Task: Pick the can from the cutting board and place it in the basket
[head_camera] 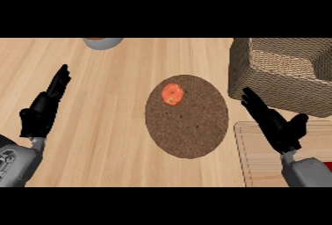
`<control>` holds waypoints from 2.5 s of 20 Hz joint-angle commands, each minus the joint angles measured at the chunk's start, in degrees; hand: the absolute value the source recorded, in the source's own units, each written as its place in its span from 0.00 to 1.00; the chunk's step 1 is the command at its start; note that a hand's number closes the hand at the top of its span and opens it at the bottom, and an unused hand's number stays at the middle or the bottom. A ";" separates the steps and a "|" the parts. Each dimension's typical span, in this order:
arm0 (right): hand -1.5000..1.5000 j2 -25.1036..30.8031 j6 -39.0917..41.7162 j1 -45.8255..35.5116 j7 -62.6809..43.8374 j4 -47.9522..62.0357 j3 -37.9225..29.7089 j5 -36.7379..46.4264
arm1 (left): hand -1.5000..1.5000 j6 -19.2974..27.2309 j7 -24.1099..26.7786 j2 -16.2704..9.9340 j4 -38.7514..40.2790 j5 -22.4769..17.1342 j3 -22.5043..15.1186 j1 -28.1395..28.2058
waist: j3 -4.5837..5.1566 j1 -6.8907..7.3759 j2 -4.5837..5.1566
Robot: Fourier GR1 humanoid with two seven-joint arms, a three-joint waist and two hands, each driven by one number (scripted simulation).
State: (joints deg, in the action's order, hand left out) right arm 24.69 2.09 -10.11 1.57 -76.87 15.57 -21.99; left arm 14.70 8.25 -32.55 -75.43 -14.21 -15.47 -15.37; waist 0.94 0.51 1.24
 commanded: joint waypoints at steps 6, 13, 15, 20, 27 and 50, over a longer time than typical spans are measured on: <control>1.00 14.31 7.84 -2.33 15.64 -2.93 -28.25 -15.10 | 0.50 0.20 -8.25 -0.18 2.73 -6.73 5.57 3.43 | -1.30 -4.30 -2.52; 0.00 12.49 -2.57 10.19 31.28 -14.05 -15.70 14.33 | 0.50 -3.89 -16.13 -1.38 -1.74 -10.58 6.03 3.71 | -0.97 -1.30 -1.70; 0.00 9.57 -8.72 10.88 29.32 -17.91 -15.04 17.83 | 0.50 -2.03 -14.25 1.67 -1.28 -8.88 5.10 3.62 | -0.93 -1.24 -1.58; 0.00 18.72 -6.22 10.14 -0.16 -33.61 -18.45 13.33 | 0.50 -3.97 -13.90 1.18 -3.63 -9.24 5.89 6.54 | -0.77 -0.90 -1.73; 0.00 39.36 -0.18 14.27 -18.45 -33.56 -24.32 23.14 | 0.50 -2.62 -15.49 1.94 -2.14 -9.14 6.24 4.65 | -0.38 -2.93 -1.88; 0.00 34.55 42.65 23.15 -26.43 -29.22 -60.95 -0.53 | 0.50 -7.43 -15.35 2.37 0.64 -7.46 10.46 3.16 | -0.96 -2.43 -1.51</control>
State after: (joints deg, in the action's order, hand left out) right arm 65.49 42.71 11.66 -28.37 -105.83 -39.99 -24.81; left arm 9.49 -7.42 -30.27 -77.38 -21.46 -6.13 -10.07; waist -0.02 -2.30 -0.54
